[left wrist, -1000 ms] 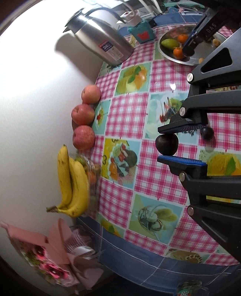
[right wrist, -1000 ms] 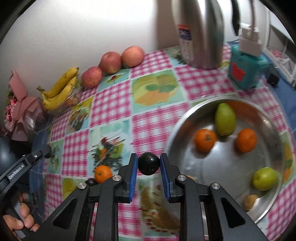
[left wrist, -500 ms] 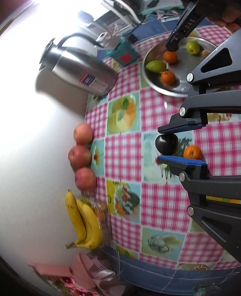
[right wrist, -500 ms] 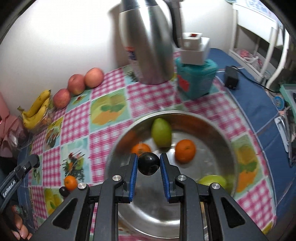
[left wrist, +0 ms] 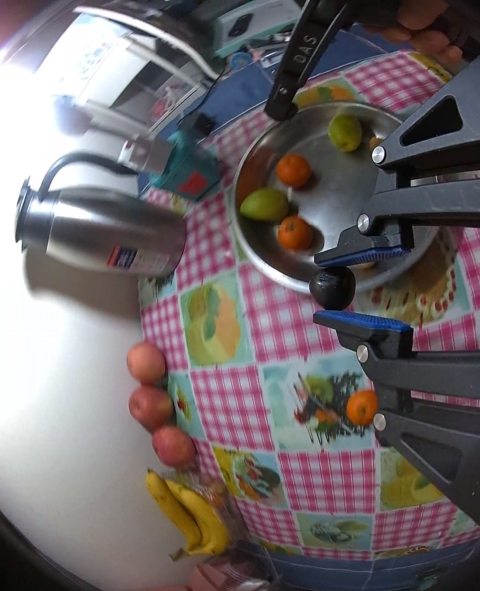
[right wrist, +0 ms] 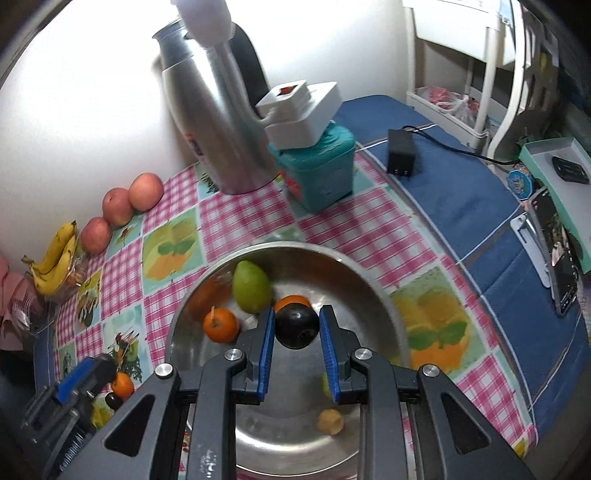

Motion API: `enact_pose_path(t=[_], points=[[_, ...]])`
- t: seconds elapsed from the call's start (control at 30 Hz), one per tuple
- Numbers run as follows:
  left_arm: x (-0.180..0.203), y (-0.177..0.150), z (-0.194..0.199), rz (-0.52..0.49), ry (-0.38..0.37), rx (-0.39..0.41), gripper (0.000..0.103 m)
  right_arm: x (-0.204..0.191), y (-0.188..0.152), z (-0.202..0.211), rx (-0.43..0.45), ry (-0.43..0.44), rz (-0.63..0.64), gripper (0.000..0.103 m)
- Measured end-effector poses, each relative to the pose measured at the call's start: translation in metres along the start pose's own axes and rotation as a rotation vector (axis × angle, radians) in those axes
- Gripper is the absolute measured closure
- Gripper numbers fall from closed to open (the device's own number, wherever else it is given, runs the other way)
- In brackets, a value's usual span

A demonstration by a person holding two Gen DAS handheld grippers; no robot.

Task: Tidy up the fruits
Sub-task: 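Carry both dark plums toward the steel bowl, then open both grippers over the steel bowl to drop the plums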

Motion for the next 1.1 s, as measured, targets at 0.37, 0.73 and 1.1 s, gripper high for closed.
enact_pose_path(t=[0.37, 0.73, 1.1], points=[[0.036, 0.003, -0.032, -0.043, -0.026, -0.044, 0.077, 0.017, 0.000, -0.013, -0.028, -0.022, -0.012, 0.077], [0.051, -0.010, -0.063, -0.082, -0.025, -0.084, 0.077, 0.027, -0.007, -0.034, -0.076, -0.066, -0.007, 0.077], [0.054, -0.010, -0.066, -0.092, -0.028, -0.084, 0.077, 0.028, -0.013, -0.041, -0.102, -0.093, 0.008, 0.077]])
Point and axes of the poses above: each gripper's, at about its wrist camera, not at the fingertips, and z roughly against the way its jaws point, x to its right, y to its top, the point moved 9 cm from there along -z, roughly the way its jaws point, and after that the axes turned 3 degrees about -z, right-handed, at the moved point
